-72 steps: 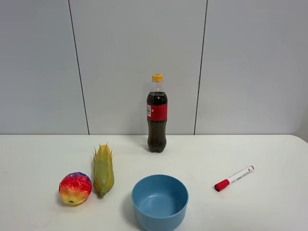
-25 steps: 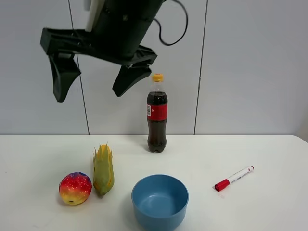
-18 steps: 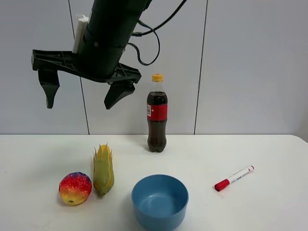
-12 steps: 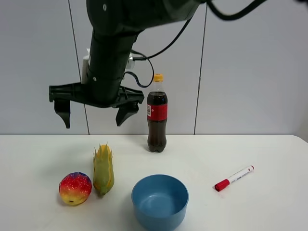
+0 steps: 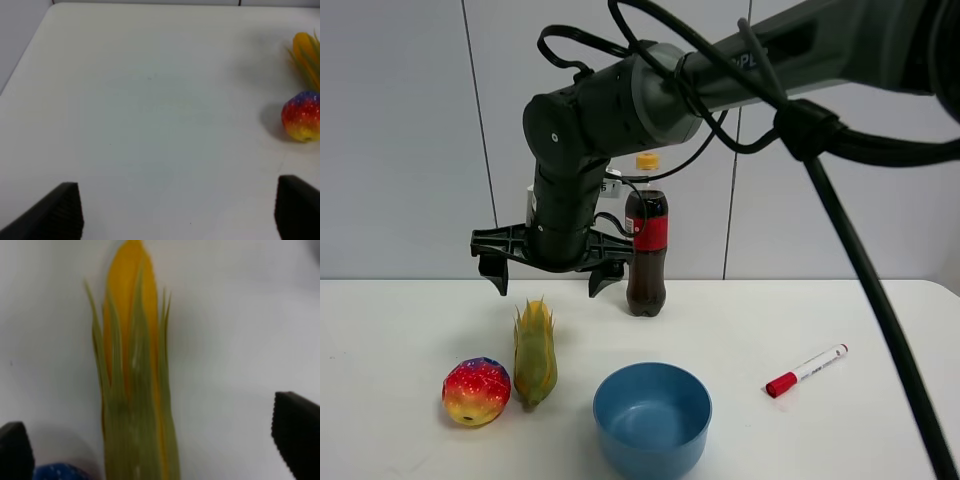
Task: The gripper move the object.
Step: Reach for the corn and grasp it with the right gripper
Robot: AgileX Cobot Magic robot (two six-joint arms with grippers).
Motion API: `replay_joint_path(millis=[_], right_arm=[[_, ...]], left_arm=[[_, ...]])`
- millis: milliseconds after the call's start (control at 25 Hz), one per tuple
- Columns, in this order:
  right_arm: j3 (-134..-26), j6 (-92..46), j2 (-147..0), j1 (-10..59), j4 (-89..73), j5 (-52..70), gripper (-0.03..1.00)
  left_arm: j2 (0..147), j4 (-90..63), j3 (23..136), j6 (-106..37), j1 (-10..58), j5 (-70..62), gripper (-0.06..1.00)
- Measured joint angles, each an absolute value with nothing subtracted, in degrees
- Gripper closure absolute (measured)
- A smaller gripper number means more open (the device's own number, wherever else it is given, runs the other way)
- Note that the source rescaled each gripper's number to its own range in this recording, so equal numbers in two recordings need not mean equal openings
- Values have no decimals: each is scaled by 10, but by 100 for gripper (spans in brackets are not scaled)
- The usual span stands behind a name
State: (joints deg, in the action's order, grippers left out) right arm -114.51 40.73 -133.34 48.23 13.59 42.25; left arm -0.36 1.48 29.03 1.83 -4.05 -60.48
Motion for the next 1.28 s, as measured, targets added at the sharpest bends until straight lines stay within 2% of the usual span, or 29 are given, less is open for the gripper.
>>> replay_joint_path(millis=[240, 1120, 1280], right_arm=[[-1146, 433, -1354, 480, 136, 375, 2], [-1149, 478, -1410, 480, 138, 332, 5], [-1149, 482, -1416, 480, 138, 331, 12]], left_arm=[[-4, 15, 290, 18, -40, -605, -6], [-4, 15, 290, 18, -40, -605, -6], [-4, 15, 290, 18, -40, -605, -6]])
